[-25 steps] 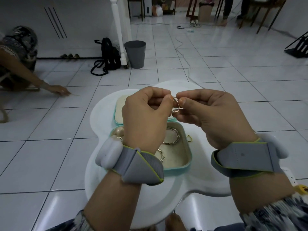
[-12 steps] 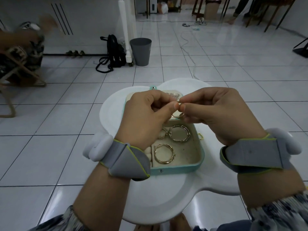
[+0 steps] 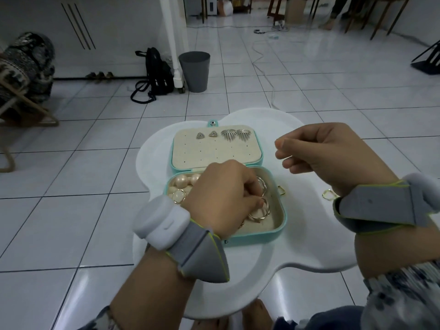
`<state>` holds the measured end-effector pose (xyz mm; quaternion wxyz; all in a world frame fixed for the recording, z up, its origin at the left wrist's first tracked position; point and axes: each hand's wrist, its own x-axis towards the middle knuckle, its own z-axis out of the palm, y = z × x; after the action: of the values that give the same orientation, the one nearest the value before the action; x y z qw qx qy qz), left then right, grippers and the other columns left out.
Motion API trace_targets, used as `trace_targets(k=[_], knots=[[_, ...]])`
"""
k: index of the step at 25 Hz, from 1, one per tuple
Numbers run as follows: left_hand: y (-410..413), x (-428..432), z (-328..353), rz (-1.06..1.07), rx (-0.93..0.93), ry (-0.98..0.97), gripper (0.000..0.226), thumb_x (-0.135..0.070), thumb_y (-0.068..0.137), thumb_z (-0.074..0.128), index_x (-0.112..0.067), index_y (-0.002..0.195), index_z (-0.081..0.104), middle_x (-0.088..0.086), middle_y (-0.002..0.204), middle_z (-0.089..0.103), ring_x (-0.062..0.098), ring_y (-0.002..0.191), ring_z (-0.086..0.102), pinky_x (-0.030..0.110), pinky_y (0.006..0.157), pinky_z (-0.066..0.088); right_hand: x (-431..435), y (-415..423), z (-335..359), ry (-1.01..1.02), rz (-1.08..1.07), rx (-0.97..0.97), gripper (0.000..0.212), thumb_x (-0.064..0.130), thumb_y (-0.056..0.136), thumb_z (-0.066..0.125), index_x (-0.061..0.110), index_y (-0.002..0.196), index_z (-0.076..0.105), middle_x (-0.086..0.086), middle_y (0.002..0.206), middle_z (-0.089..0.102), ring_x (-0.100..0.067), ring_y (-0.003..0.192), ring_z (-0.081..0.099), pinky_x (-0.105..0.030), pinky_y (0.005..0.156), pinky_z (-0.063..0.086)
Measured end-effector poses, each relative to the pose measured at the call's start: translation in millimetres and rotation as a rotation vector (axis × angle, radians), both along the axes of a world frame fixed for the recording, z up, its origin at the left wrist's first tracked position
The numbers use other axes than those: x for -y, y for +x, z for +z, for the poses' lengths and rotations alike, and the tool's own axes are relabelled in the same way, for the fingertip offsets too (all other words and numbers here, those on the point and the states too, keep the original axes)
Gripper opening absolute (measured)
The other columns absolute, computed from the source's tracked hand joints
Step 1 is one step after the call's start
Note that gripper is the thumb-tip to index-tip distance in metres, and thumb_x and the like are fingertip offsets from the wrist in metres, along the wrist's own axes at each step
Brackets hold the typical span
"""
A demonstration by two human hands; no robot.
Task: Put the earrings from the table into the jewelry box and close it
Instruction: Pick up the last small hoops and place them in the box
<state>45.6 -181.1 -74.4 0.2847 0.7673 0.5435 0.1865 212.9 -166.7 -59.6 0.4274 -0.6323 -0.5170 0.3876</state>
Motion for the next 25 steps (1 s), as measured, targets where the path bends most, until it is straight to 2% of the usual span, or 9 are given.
trace_targets(k=[4, 7, 9, 15, 20, 22, 25], knots=[[11.6, 4.1, 2.5, 0.005, -0.08, 0.068, 0.002, -0.019, 0.076, 0.07, -0.019, 0.078, 0.07, -0.004, 0.071, 0.068, 0.016, 0.075, 0.061, 0.03, 0.073, 0.049, 3.3, 1.6, 1.7, -0.018, 0.022, 0.041, 0.014, 0.02, 0.08, 0.067, 0.007, 0.082, 0.071, -0.003, 0.077, 0.073, -0.011, 0.064, 0.061, -0.025, 0.061, 0.05], [18.1, 5.9, 0.8, 0.006, -0.152, 0.135, 0.005, -0.019, 0.079, 0.065, -0.021, 0.077, 0.069, -0.003, 0.079, 0.068, 0.017, 0.08, 0.06, 0.026, 0.07, 0.045, 4.4, 4.0, 3.7, -0.015, 0.018, 0.049, 0.014, 0.022, 0.079, 0.067, 0.009, 0.081, 0.071, -0.003, 0.079, 0.073, -0.011, 0.065, 0.061, -0.028, 0.063, 0.048], [20.1, 6.9, -0.5, 0.003, -0.168, 0.148, 0.008, -0.02, 0.08, 0.063, -0.021, 0.079, 0.07, -0.003, 0.082, 0.069, 0.017, 0.081, 0.06, 0.024, 0.068, 0.042, 4.3, 5.7, 3.9, -0.012, 0.011, 0.055, 0.013, 0.023, 0.078, 0.067, 0.01, 0.079, 0.072, -0.003, 0.08, 0.073, -0.011, 0.066, 0.062, -0.029, 0.064, 0.049], [16.0, 6.1, 4.9, 0.008, -0.141, 0.114, 0.011, -0.024, 0.081, 0.062, -0.024, 0.08, 0.072, -0.005, 0.076, 0.07, 0.017, 0.079, 0.061, 0.029, 0.073, 0.049, 5.9, 10.4, 4.1, 0.003, 0.009, 0.063, 0.013, 0.024, 0.078, 0.067, 0.012, 0.077, 0.072, -0.004, 0.08, 0.074, -0.01, 0.067, 0.063, -0.029, 0.065, 0.051], [1.6, 2.8, 11.3, 0.01, -0.097, 0.031, 0.008, -0.024, 0.078, 0.068, -0.025, 0.085, 0.071, -0.011, 0.071, 0.07, 0.002, 0.065, 0.059, 0.023, 0.071, 0.051, 7.1, 12.3, 6.2, 0.011, 0.013, 0.061, 0.013, 0.024, 0.079, 0.067, 0.012, 0.079, 0.072, -0.003, 0.079, 0.074, -0.011, 0.069, 0.062, -0.027, 0.064, 0.05], [-2.8, 2.5, 13.1, -0.034, -0.147, -0.001, 0.015, -0.024, 0.072, 0.072, -0.027, 0.087, 0.07, -0.013, 0.072, 0.071, -0.004, 0.067, 0.059, 0.024, 0.073, 0.052, 7.3, 12.5, 7.0, 0.015, 0.011, 0.069, 0.013, 0.024, 0.08, 0.067, 0.012, 0.081, 0.072, -0.003, 0.079, 0.073, -0.011, 0.069, 0.062, -0.025, 0.063, 0.05], [-3.8, 4.7, 14.5, -0.087, -0.248, -0.019, 0.025, -0.025, 0.066, 0.073, -0.032, 0.089, 0.066, -0.018, 0.074, 0.069, -0.007, 0.063, 0.053, 0.024, 0.069, 0.052, 7.2, 12.3, 7.9, 0.019, 0.0, 0.065, 0.011, 0.023, 0.08, 0.066, 0.013, 0.079, 0.072, 0.0, 0.077, 0.073, -0.01, 0.069, 0.061, -0.024, 0.061, 0.048]])
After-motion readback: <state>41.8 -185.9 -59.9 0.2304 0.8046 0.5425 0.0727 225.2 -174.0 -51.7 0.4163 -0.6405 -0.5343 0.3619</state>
